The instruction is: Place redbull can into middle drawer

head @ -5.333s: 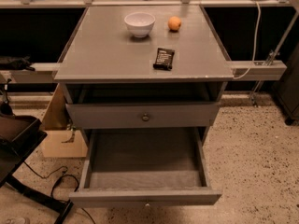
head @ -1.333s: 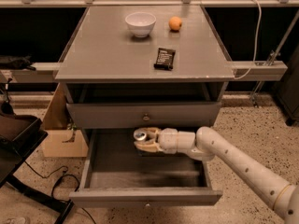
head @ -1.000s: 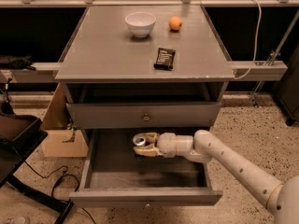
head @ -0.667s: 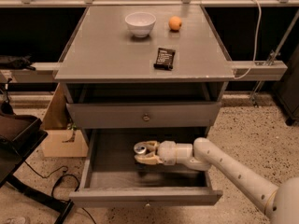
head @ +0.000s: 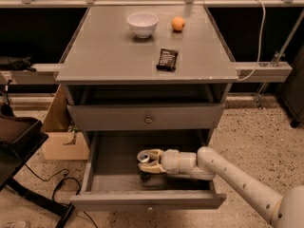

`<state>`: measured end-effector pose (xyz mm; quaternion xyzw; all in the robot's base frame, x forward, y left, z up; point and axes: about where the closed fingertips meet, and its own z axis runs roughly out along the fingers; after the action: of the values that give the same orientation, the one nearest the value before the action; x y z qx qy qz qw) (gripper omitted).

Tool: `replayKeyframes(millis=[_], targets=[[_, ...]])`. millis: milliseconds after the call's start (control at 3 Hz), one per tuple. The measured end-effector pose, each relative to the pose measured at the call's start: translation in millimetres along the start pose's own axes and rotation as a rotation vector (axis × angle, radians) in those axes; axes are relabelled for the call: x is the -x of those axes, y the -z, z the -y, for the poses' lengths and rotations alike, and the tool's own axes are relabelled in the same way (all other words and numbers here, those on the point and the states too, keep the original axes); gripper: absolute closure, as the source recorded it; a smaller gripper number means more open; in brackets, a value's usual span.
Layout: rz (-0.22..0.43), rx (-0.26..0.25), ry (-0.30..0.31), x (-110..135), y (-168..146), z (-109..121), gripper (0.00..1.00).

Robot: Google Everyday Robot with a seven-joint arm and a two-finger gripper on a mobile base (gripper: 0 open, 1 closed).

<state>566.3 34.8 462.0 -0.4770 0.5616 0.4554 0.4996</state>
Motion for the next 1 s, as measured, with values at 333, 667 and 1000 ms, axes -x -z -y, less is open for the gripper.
replayKeyframes(millis=[333, 667, 1000], targets=[[0.000, -0.001, 0.000, -0.8, 0.0, -0.3, 0.84], [0.000, -0.001, 0.000, -0.8, 0.0, -0.3, 0.60], [0.000, -0.001, 0.000, -0.8, -0.1, -0.4, 0.37]])
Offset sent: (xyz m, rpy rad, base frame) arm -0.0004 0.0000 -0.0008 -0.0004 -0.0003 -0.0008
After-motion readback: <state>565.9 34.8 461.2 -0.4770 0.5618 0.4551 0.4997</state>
